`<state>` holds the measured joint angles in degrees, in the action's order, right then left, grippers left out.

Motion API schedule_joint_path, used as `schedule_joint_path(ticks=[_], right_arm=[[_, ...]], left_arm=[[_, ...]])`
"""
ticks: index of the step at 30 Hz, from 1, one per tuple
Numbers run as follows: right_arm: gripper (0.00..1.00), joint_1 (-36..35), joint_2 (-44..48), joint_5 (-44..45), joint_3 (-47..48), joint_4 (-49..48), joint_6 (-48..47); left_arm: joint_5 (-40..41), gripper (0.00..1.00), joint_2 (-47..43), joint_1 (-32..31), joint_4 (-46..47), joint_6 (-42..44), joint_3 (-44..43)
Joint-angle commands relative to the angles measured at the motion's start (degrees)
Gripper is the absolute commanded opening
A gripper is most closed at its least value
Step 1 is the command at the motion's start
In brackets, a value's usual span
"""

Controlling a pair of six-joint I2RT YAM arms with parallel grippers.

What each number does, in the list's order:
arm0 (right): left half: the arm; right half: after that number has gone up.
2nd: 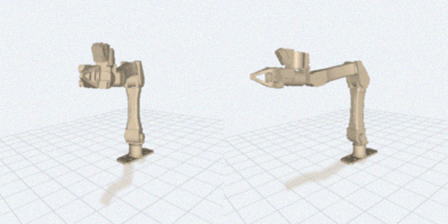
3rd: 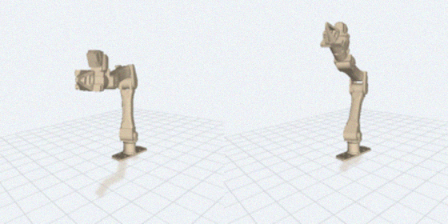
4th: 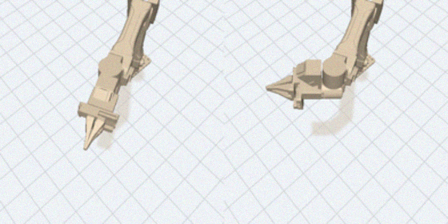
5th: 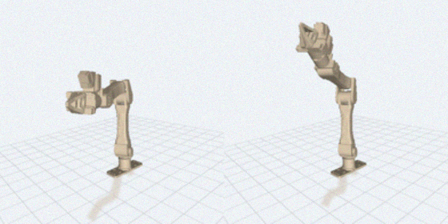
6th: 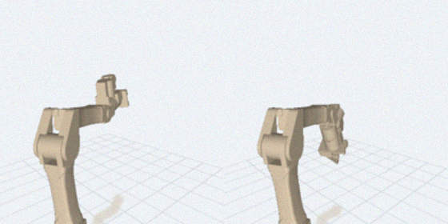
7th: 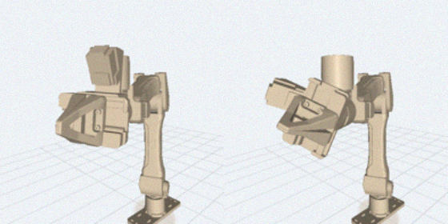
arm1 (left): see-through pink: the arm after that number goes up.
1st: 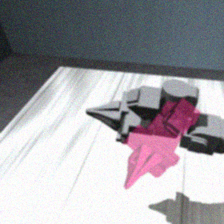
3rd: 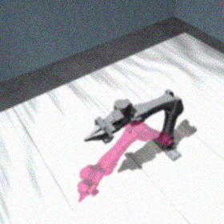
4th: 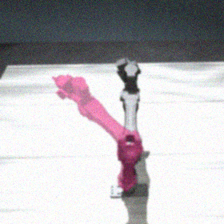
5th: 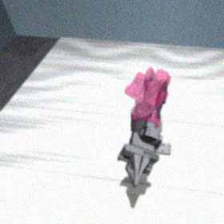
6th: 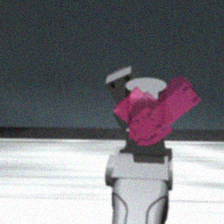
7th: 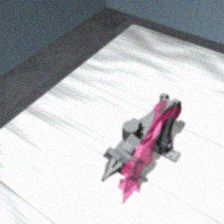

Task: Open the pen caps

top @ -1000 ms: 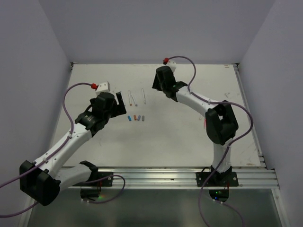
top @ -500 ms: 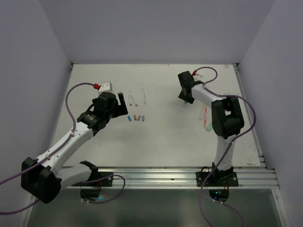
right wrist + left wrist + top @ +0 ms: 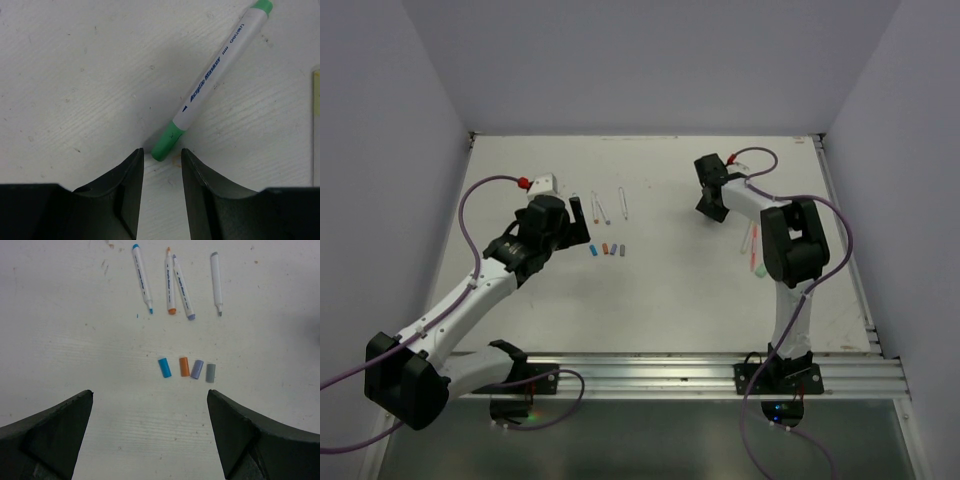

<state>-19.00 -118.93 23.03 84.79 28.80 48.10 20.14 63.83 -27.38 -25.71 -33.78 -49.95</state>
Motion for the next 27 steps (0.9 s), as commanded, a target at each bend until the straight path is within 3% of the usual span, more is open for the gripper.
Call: schedule_joint_path(ticks=[1,6,12,17,20,27], right_arm=[[0.4,0.6,-0.7,1.5,0.6,-2.3,2.9],[0.39,0.8,-1.7,2.7,1.7,-1.5,3.1],[0.32,0.8,-4.5,4.6,5.2,3.9,1.9],[0.13,0.9,-4.6,2.9,4.5,5.7,0.7],[0.01,0.6,-2.3,1.3,1.0,3.6,-1.5],[0.0,-3.0,10.0,-11.0,-12.9,-12.2,-15.4]], left_arm=[[0.2,1.0,-0.1,0.4,3.0,0.4,0.0],[0.1,1.0,0.0,0.4,3.0,0.3,0.0],[-0.1,1.0,0.0,0.4,2.8,0.2,-0.1],[-0.3,1.0,-0.3,0.4,2.8,0.1,-0.1],[-1.0,1.0,0.0,0.4,3.3,0.5,-0.1],[-12.1,1.0,3.6,0.4,8.2,0.7,-2.3]])
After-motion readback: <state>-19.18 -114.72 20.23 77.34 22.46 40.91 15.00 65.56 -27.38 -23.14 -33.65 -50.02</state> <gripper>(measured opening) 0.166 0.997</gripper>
